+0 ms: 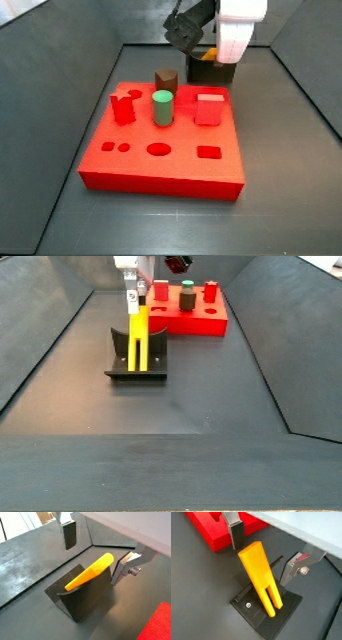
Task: Pick up the square-circle object. Move up. Rotate the square-circle object. Place the square-circle object on the fixture. Regrasp the square-circle object. Move to above the board. Insert the square-circle object.
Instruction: Regrasp the square-circle object.
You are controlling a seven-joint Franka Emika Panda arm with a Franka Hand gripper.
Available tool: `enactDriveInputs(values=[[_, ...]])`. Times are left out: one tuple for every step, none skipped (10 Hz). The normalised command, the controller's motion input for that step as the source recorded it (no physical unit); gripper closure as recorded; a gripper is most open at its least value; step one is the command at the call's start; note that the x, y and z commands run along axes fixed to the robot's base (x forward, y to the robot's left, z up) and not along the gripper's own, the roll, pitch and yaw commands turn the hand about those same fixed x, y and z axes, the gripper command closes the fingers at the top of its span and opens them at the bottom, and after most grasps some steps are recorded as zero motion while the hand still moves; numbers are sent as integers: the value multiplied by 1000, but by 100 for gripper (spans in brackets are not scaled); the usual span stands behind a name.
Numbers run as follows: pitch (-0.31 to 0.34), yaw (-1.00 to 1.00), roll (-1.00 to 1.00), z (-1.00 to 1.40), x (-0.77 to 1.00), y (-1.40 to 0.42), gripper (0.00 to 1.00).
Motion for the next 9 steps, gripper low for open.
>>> enactDriveInputs(values=[[224, 62, -56, 5, 84, -10, 0], [224, 62, -56, 5, 84, -10, 0], [224, 62, -56, 5, 84, -10, 0], [224, 62, -56, 5, 84, -10, 0], [224, 62, -56, 5, 84, -10, 0], [224, 62, -56, 5, 84, -10, 0], [224, 62, -56, 5, 84, -10, 0], [224, 62, -56, 5, 84, -10, 0], [224, 62, -56, 5, 84, -10, 0]])
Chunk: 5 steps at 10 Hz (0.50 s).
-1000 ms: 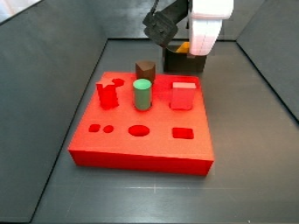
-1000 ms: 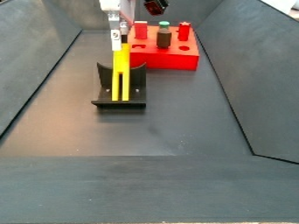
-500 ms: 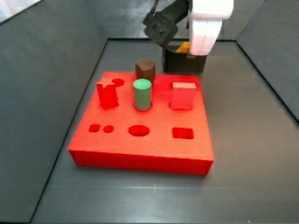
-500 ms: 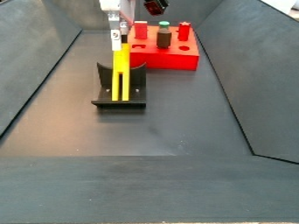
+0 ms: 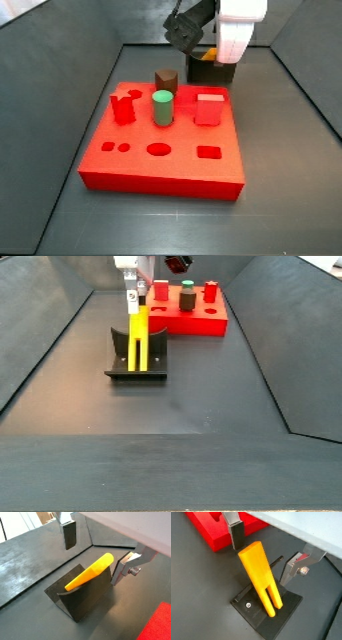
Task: Pick up the square-circle object. Move up. Rotate the square-circle object. Place the square-circle object on the fixture. Regrasp the square-circle object. Move to above the board. Insert the square-circle object.
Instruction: Regrasp the square-circle object.
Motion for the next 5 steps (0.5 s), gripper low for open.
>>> enactDriveInputs(values=[[224, 62, -56, 5, 84, -10, 0], [224, 62, -56, 5, 84, -10, 0], [224, 62, -56, 5, 84, -10, 0], [224, 62, -56, 5, 84, -10, 0], [224, 62, -56, 5, 84, -10, 0]])
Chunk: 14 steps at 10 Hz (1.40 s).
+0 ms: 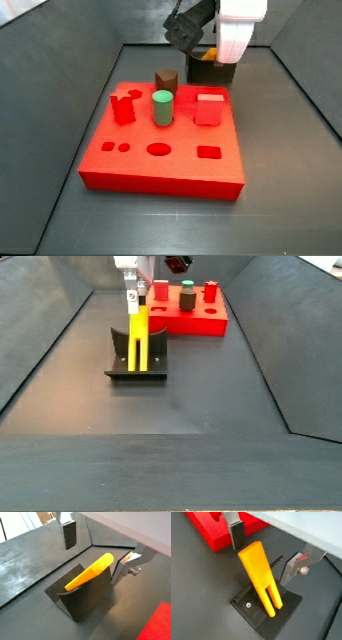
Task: Pick up the square-circle object. Move up. Rotate the square-circle object. Place the square-circle object on the fixture. Regrasp the square-circle object. Move to above the board. Insert the square-circle object.
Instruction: Regrasp the square-circle object, then move to above the board.
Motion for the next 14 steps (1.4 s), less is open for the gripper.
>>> enactDriveInputs(values=[[224, 62, -56, 5, 84, -10, 0], [224, 62, -56, 5, 84, -10, 0], [224, 62, -56, 5, 84, -10, 0], [224, 62, -56, 5, 84, -10, 0], [0, 0, 0, 167, 0, 500, 100], [-218, -275, 115, 1000, -189, 56, 100], [-204, -270, 112, 1000, -197, 56, 100], [-183, -246, 108, 1000, -203, 56, 100], [-105, -194, 68, 1000, -181, 50, 100], [-43, -169, 47, 1000, -172, 51, 100], [11, -142, 45, 1000, -164, 51, 100], [59, -114, 40, 1000, -154, 46, 100], [99, -81, 16, 1000, -134, 33, 100], [120, -57, -5, 860, -105, 19, 100]])
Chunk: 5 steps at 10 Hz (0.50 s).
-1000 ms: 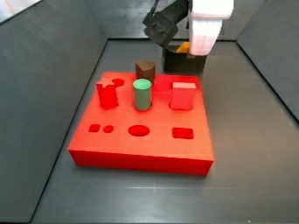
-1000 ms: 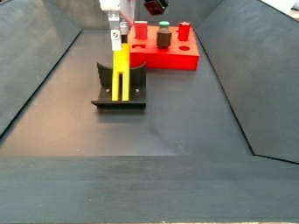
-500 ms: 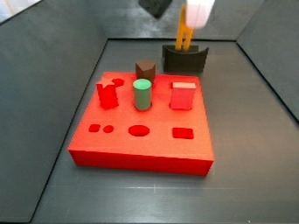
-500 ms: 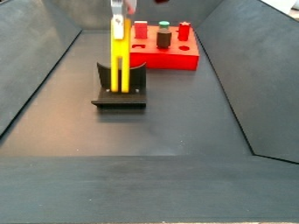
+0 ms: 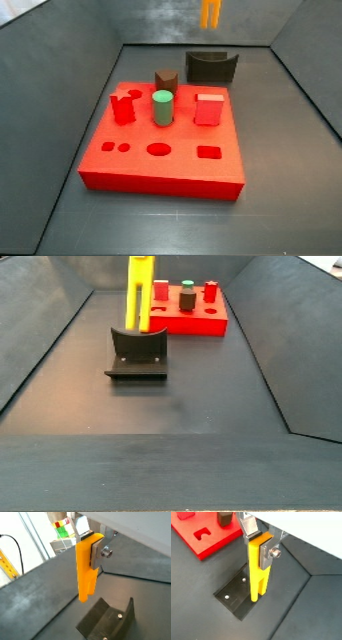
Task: Pick up the square-circle object. Move up. Rotate the square-circle object. Place the square-circle object on the fixture. Regrasp the square-circle object. Move to above the board. Insert the square-circle object.
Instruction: Move to above the board.
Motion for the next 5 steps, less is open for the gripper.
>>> enactDriveInputs(values=[[132, -37, -27, 684, -70, 9, 100], [143, -17, -54, 457, -36, 0, 100], [152, -3, -68, 297, -14, -3, 100], [105, 1000, -294, 290, -367, -1000, 100], [102, 1000, -288, 273, -362, -1000, 100]])
